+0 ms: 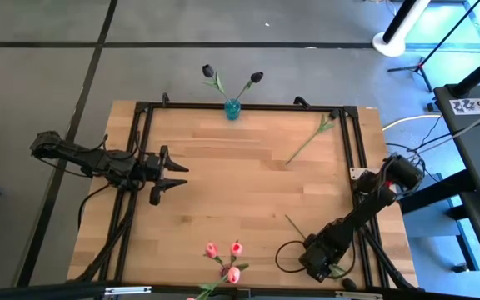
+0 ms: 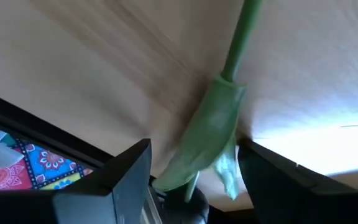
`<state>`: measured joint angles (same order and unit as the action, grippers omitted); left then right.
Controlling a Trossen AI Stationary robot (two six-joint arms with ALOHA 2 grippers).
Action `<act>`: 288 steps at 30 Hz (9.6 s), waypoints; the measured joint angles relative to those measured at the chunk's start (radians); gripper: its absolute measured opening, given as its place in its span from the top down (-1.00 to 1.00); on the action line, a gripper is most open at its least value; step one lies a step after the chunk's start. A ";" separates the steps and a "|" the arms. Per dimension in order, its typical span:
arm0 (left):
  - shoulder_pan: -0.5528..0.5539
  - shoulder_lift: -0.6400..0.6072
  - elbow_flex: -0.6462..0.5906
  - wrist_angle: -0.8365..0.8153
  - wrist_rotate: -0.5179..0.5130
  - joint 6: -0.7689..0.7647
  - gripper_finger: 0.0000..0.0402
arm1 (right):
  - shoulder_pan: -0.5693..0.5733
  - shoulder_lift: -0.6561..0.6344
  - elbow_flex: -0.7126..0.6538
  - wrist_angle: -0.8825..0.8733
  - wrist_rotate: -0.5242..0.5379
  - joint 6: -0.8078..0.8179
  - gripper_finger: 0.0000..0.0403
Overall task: Sort flowers into vase by color
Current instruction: Put the bottom black flower into the blue vase
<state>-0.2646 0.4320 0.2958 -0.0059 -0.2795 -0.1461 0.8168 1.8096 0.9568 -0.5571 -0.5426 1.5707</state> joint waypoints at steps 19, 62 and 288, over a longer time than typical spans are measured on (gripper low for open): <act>0.024 0.000 0.000 0.015 -0.090 -0.012 0.13 | -0.046 0.034 0.137 -0.404 0.173 -0.251 0.91; 0.672 0.487 0.385 -0.211 0.459 -0.154 -0.05 | -0.616 0.028 0.574 -0.245 1.889 -2.801 0.98; 0.140 0.315 -0.227 0.613 -0.410 -0.060 0.56 | -1.621 0.231 0.758 0.992 -0.246 -1.445 0.99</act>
<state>-0.1246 0.7475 0.0689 0.6067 -0.6895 -0.2066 -0.8043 2.0403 1.7149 0.4347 -0.7887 0.1253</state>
